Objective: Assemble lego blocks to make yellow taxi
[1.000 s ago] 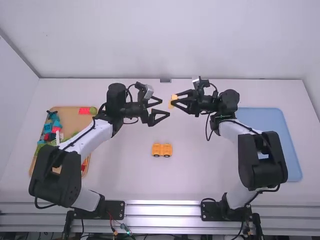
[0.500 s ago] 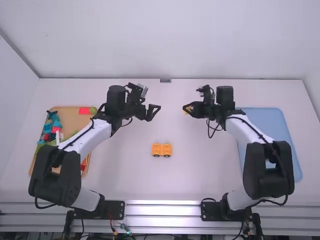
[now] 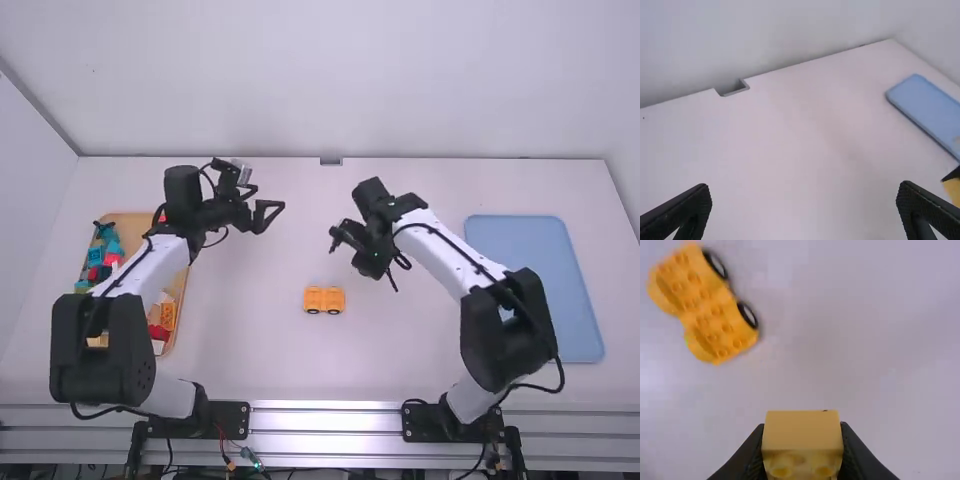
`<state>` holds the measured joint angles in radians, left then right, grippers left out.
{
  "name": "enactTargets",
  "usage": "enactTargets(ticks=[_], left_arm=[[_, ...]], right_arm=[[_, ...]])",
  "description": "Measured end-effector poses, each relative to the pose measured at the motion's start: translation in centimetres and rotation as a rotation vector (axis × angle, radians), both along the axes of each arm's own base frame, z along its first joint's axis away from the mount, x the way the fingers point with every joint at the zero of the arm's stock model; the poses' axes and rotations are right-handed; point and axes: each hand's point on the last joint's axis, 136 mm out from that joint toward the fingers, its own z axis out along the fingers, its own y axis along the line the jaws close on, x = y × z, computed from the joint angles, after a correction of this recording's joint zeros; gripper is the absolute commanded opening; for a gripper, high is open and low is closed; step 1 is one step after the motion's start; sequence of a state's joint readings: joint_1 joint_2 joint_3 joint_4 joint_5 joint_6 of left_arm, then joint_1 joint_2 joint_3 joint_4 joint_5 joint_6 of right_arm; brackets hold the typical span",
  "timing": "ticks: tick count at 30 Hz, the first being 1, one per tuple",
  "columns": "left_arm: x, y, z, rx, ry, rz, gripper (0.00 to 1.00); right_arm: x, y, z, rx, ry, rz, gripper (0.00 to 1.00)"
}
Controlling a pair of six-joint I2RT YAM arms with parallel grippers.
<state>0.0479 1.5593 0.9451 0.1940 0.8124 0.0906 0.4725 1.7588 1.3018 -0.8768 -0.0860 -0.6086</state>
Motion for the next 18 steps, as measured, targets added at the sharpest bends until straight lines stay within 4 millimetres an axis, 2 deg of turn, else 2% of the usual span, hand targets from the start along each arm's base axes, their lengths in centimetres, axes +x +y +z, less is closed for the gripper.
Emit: enactTargets(ticks=[2, 6, 12, 18], left_arm=[[-0.4, 1.7, 0.6, -0.040, -0.015, -0.022, 0.99], [-0.8, 3.6, 1.2, -0.084, -0.021, -0.031, 0.99], [-1.2, 4.0, 1.5, -0.108, -0.018, -0.048, 0.99], [-1.3, 3.8, 1.5, -0.111, -0.019, -0.057, 0.99]], right_arm=[[-1.0, -0.6, -2.5, -0.102, 0.031, 0.105, 0.00], [-2.5, -1.2, -5.2, -0.197, 0.078, 0.216, 0.00], [-4.1, -1.3, -7.6, -0.260, 0.131, 0.320, 0.00], [-3.8, -0.7, -8.7, -0.261, 0.123, 0.336, 0.00]])
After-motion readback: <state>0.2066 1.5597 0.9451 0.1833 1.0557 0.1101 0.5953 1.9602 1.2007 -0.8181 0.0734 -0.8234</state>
